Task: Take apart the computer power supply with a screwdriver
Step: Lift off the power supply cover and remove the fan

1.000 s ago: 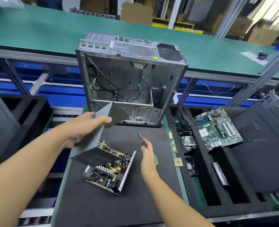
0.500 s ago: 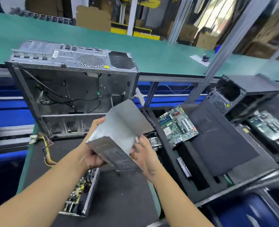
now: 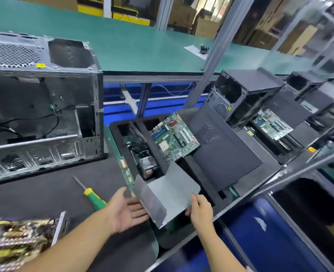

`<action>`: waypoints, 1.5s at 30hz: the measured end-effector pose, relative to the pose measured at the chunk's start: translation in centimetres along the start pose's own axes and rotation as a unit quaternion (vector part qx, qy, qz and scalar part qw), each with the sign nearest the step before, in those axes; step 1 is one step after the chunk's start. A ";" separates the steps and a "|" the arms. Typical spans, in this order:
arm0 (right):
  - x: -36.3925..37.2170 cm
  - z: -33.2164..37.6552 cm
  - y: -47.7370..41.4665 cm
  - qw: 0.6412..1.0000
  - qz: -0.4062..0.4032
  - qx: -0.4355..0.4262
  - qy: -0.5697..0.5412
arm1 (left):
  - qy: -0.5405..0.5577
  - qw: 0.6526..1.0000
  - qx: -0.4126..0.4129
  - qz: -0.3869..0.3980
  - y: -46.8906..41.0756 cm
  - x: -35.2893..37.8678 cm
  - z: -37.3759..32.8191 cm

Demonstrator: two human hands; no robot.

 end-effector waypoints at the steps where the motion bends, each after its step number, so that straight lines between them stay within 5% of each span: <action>1: -0.6 -0.9 -0.2 1.000 -0.007 -0.002 0.015 | -0.027 1.000 -0.003 -0.015 -0.5 -0.2 0.9; 4: -0.9 -3.4 -0.3 0.994 -0.007 -0.007 0.110 | -0.096 0.995 -0.010 -0.034 -1.3 -0.2 3.2; 14: 0.4 -6.5 -0.8 0.985 0.015 0.045 0.166 | -0.281 0.958 0.043 -0.046 -0.7 0.3 3.3; 19: 0.8 -4.8 -0.3 0.985 -0.074 0.057 0.142 | -0.514 0.845 0.126 -0.072 0.9 -0.9 -1.7; 23: 1.6 -0.7 0.5 0.952 -0.152 -0.006 0.267 | -0.522 0.825 0.173 -0.129 3.5 -3.7 -5.6; 26: 4.9 2.7 1.1 0.934 -0.110 -0.147 0.306 | -0.514 0.818 0.207 -0.155 5.9 -5.1 -7.1; 29: 8.9 6.0 2.1 0.918 -0.032 -0.275 0.283 | -0.552 0.775 0.251 -0.175 8.8 -6.0 -7.9; 36: 19.2 10.6 5.5 0.924 0.185 -0.288 0.169 | -0.653 0.629 0.336 -0.254 18.1 -10.7 -10.3; 41: 27.4 13.9 11.5 0.832 0.374 -0.349 0.212 | -0.739 0.529 0.246 -0.338 22.1 -17.3 -9.2; 45: 31.5 16.2 14.5 0.732 0.336 -0.493 0.330 | -0.705 0.520 0.191 -0.443 23.7 -21.1 -6.9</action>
Point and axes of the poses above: each hand's wrist, its own y-axis away from the middle knuckle, its own x-axis out of the palm, z = x × y, the point moved 7 cm from there along -y, towards the middle knuckle, and after that the axes turned 9 degrees about z, right-handed, at the moved point
